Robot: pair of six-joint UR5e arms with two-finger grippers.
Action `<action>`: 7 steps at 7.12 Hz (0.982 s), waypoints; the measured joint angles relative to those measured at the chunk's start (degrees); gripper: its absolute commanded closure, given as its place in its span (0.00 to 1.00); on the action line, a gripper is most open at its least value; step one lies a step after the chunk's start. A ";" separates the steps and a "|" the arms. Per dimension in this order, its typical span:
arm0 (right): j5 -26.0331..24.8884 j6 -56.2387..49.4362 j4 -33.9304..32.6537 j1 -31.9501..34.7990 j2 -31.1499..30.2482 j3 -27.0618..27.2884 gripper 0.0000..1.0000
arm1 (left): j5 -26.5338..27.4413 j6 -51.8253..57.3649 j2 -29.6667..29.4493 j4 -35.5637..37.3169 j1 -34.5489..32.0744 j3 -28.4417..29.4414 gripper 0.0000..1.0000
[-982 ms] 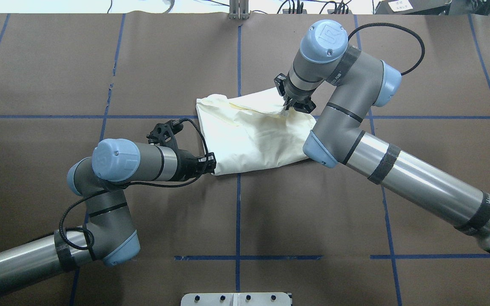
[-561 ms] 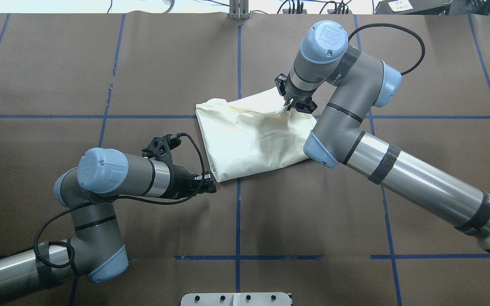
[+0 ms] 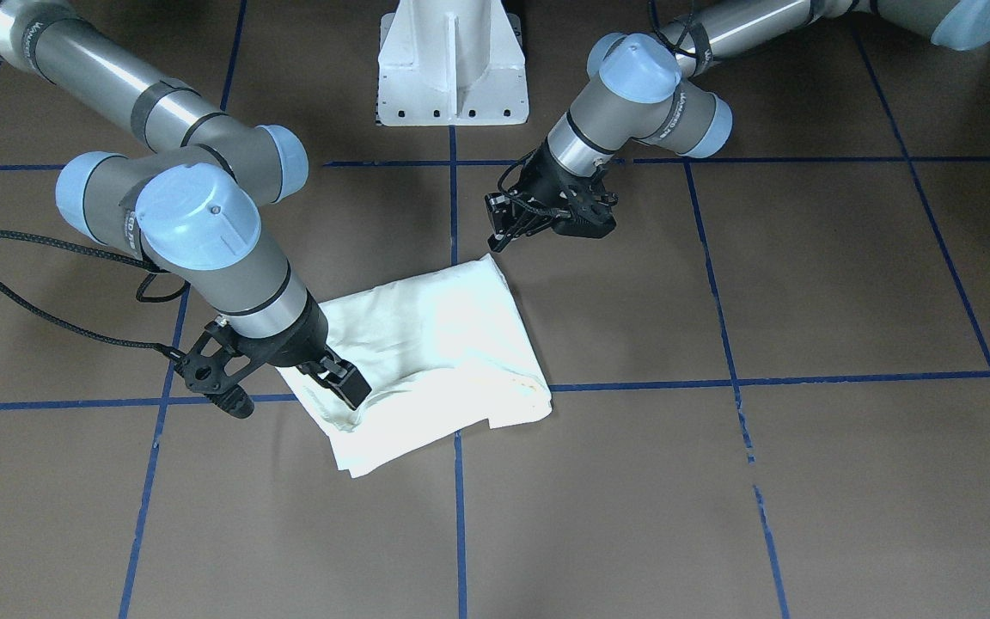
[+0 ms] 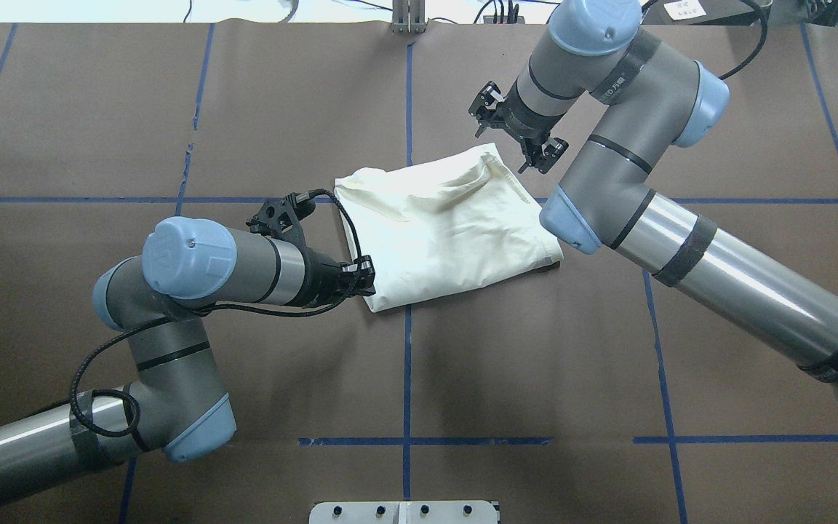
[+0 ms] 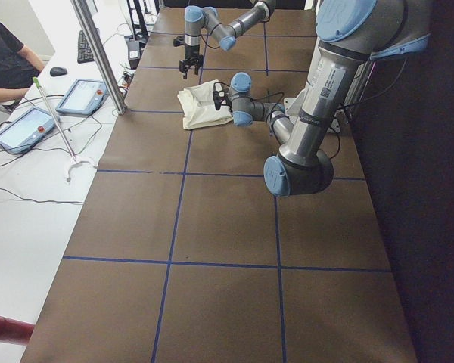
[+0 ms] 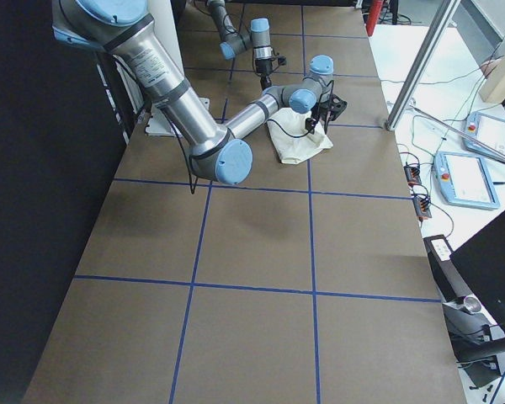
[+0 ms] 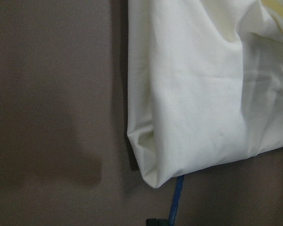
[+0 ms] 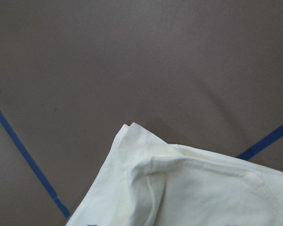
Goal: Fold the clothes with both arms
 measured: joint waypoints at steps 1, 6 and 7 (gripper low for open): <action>-2.78 0.34 -0.21 -2.45 -0.46 1.49 0.99 | 0.85 0.03 -1.31 0.08 -0.09 1.84 1.00; -12.83 -2.82 0.44 -10.44 2.04 -4.85 1.00 | 1.33 0.30 -2.87 -0.22 -0.38 4.87 1.00; -13.42 -4.65 2.17 -9.91 4.83 -10.19 1.00 | 1.33 0.30 -2.81 -0.25 -0.49 5.09 1.00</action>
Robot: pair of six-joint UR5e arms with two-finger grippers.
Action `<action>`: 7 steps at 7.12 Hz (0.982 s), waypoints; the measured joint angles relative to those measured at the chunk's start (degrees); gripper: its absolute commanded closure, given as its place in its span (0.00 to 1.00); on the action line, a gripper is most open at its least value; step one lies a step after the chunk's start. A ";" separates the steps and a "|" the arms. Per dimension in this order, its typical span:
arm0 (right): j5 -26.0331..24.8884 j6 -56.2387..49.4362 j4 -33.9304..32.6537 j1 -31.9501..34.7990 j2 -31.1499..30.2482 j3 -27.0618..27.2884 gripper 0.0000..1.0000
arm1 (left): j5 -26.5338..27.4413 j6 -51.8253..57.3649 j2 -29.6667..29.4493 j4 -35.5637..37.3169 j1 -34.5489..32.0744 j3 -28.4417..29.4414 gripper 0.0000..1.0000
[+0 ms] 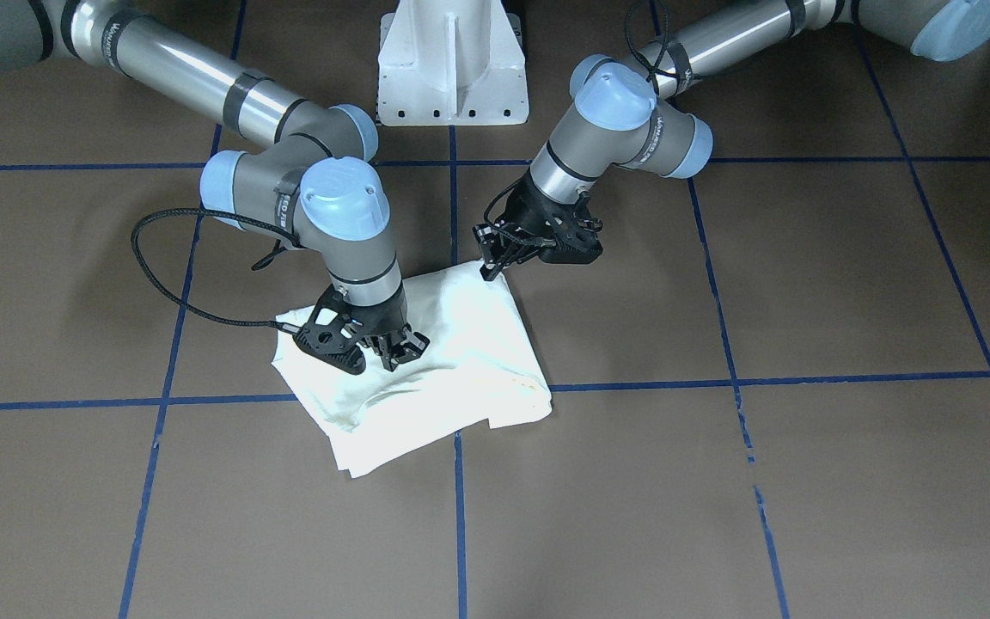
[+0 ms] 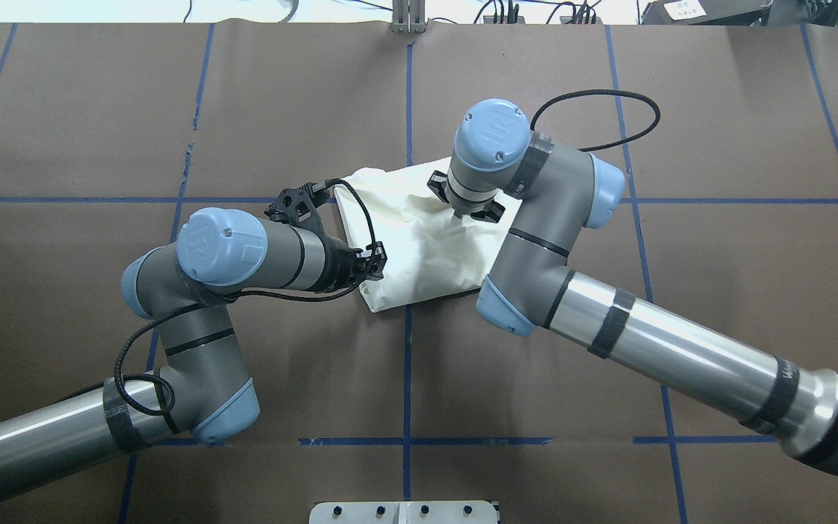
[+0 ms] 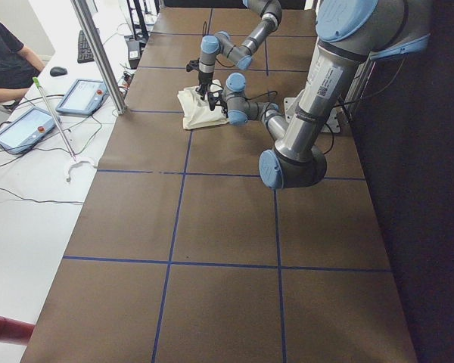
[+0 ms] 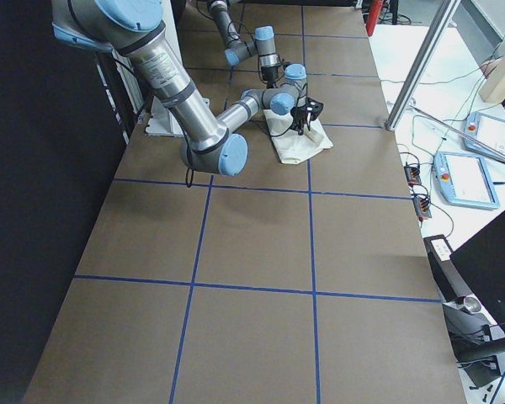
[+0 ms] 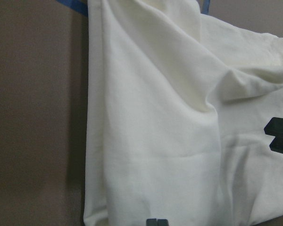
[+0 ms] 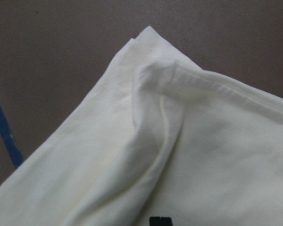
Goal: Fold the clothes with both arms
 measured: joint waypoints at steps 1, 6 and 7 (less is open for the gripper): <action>0.04 -2.25 2.43 1.28 2.51 -5.21 1.00 | 0.00 0.00 0.06 -0.01 -0.05 0.23 1.00; 2.15 -12.90 5.46 8.73 5.70 -13.05 1.00 | 0.08 -0.16 -0.37 -0.06 -0.69 0.60 1.00; 2.53 -13.04 5.48 8.90 6.15 -13.08 1.00 | 0.85 -0.34 -1.76 -0.14 -1.56 1.45 1.00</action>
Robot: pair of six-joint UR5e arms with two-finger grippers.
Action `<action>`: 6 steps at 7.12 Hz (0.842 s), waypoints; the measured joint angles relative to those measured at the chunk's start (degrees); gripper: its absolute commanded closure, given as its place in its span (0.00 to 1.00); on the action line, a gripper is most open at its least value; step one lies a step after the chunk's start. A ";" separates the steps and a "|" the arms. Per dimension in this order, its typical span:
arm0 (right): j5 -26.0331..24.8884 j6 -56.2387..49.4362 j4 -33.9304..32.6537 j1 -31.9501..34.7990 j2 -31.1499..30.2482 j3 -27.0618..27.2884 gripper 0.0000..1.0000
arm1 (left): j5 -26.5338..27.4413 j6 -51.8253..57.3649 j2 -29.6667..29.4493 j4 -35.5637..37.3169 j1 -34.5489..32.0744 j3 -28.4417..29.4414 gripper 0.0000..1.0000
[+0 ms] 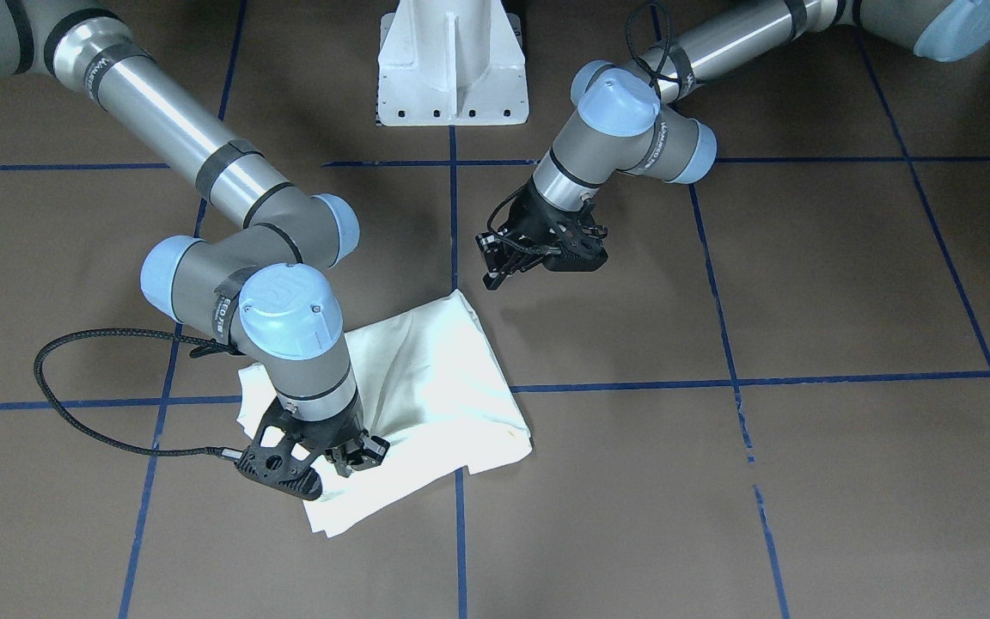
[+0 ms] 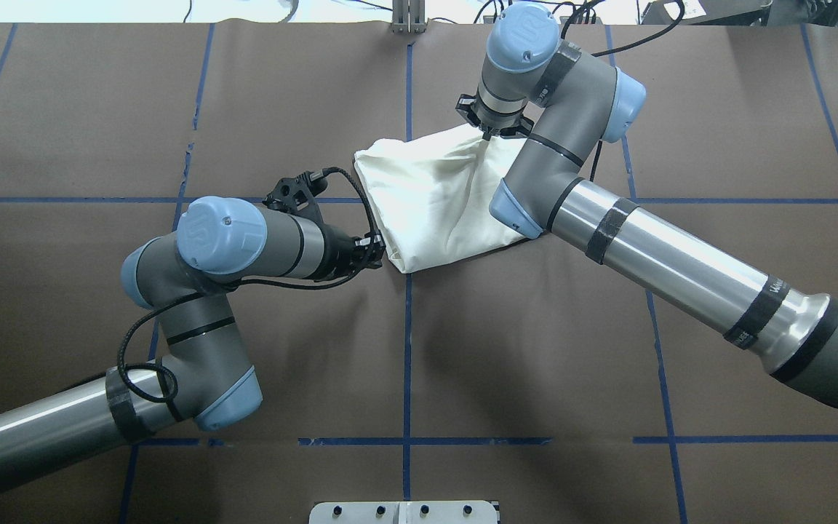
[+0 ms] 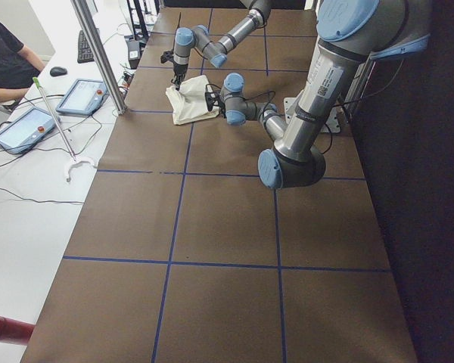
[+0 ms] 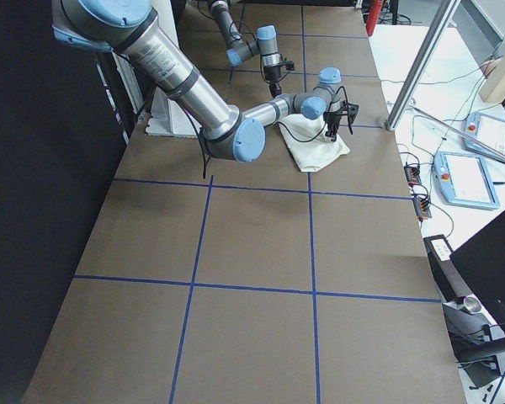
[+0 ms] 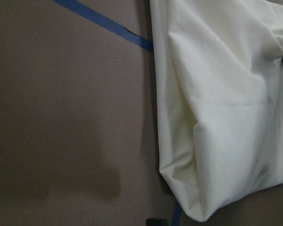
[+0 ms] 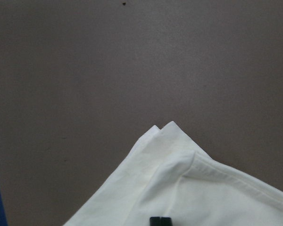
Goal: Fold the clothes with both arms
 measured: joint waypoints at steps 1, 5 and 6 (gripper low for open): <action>0.34 -0.05 0.03 0.21 0.29 0.01 1.00 | 1.48 -0.29 -2.42 -0.66 -0.66 2.56 1.00; 1.92 -0.24 0.11 1.62 0.52 -0.18 1.00 | 4.42 -1.31 -8.11 -9.15 -1.04 15.43 1.00; 1.99 -0.27 0.35 1.61 0.48 -0.79 1.00 | 4.46 -1.04 -7.50 -9.74 -1.06 16.28 1.00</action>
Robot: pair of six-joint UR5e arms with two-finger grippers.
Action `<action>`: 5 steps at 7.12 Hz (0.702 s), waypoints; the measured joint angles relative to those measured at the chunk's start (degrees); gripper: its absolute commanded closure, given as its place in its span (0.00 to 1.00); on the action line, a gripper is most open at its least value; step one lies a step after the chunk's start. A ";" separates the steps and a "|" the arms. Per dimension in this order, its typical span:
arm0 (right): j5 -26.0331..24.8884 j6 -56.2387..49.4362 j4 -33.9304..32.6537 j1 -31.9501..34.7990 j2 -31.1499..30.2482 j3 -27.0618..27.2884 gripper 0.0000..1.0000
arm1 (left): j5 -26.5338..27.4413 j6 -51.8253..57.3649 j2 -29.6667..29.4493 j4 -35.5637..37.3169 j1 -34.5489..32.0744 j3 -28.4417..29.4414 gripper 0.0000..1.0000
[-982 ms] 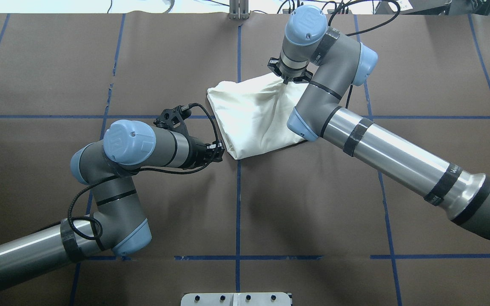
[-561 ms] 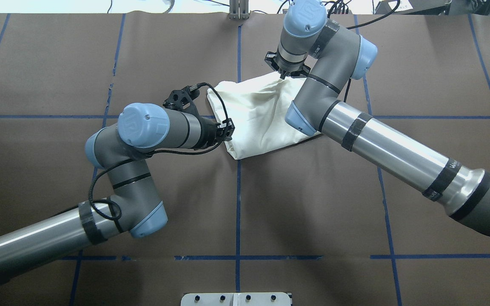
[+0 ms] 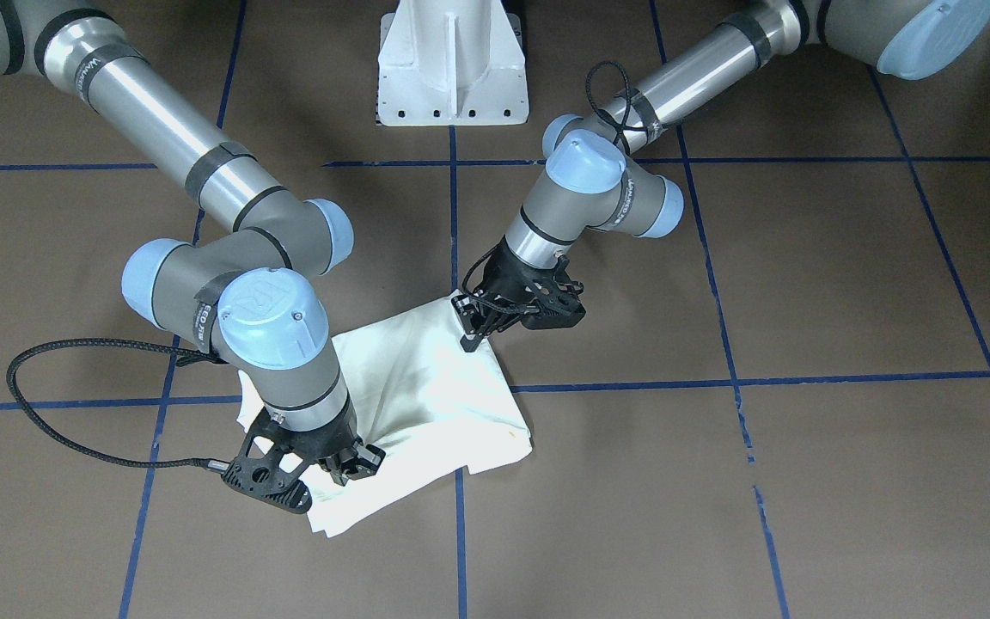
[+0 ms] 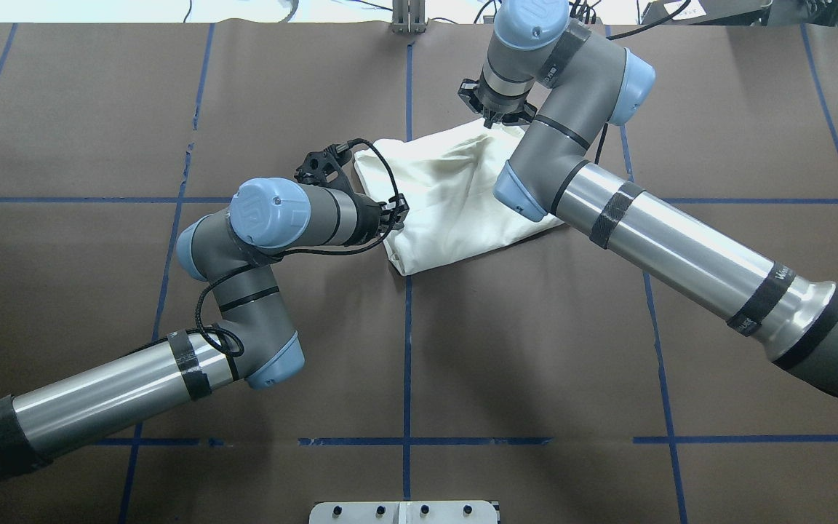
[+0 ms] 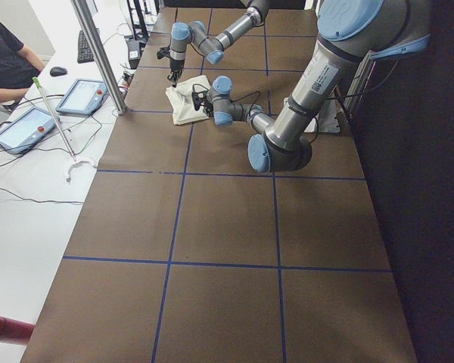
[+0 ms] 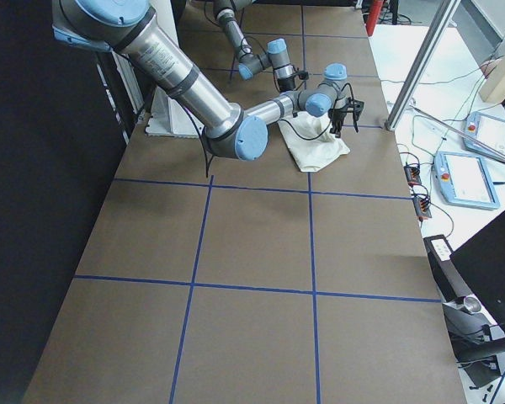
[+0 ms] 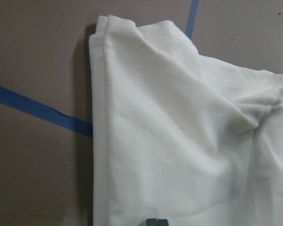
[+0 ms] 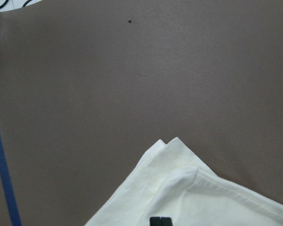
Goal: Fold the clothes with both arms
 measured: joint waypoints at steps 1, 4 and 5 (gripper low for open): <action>0.03 -0.02 0.69 0.05 -0.04 -1.19 1.00 | -0.05 0.26 0.97 -0.33 -0.05 0.02 1.00; 0.95 -0.85 2.04 1.74 -0.36 -3.39 1.00 | -0.30 0.49 2.58 -0.31 -0.05 -1.01 1.00; 2.88 -3.24 2.05 4.04 -1.12 -3.48 1.00 | -0.43 0.63 2.81 -0.25 -0.12 -1.62 1.00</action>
